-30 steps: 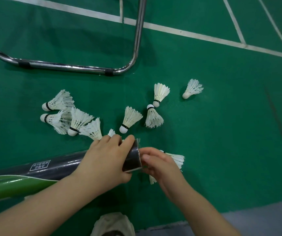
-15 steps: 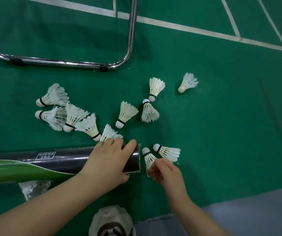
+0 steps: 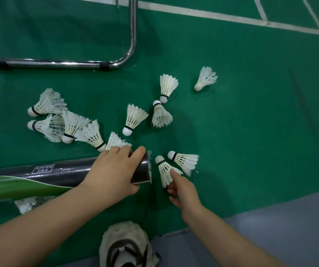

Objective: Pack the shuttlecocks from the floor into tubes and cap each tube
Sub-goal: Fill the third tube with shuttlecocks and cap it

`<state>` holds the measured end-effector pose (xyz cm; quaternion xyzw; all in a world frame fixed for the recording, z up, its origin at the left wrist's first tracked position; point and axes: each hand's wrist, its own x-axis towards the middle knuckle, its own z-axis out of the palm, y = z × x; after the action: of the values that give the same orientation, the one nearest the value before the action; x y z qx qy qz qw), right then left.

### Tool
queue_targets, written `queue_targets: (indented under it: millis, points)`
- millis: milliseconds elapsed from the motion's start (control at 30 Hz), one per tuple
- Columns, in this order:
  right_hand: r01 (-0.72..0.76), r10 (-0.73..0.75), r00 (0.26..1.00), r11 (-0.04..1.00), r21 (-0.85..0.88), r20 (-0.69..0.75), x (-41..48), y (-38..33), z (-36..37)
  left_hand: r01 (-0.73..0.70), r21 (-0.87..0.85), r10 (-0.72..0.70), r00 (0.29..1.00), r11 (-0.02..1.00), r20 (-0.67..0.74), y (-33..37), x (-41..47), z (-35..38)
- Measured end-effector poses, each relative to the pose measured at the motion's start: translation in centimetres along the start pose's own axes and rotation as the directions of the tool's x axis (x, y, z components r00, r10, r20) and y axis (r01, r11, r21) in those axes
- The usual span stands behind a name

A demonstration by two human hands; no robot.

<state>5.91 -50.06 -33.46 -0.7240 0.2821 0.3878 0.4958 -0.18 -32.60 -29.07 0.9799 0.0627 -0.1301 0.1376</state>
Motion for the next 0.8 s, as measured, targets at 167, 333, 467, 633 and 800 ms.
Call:
queue_targets:
  millis: [167, 333, 467, 633, 800]
  points:
    - [0.007, -0.017, 0.999, 0.977, 0.214, 0.048, 0.4, -0.7, 0.4, 0.016, 0.001, -0.016, 1.000, 1.000, 0.006, 0.0, 0.3, 0.0]
    - [0.261, -0.272, 0.962, 0.925, 0.276, 0.001, -0.5, -1.7, 0.3, 0.021, 0.006, -0.021, 1.000, 1.000, 0.001, 0.0, 0.4, 0.0]
    - [0.522, -0.540, 0.839, 0.831, 0.193, 0.058, -1.6, -2.4, 0.0, 0.020, -0.007, -0.020, 1.000, 1.000, -0.004, 0.1, 0.6, 0.1]
    - [0.632, -0.558, 0.726, 0.772, -0.072, 0.402, -2.2, -2.6, 0.9, 0.024, -0.005, -0.024, 0.999, 1.000, -0.025, 0.4, 0.5, -0.3]
    - [0.548, -0.435, 0.635, 0.836, 0.026, 0.639, -3.1, -3.6, 1.1, 0.021, -0.011, -0.021, 0.999, 1.000, -0.047, 0.7, 0.3, -0.9]
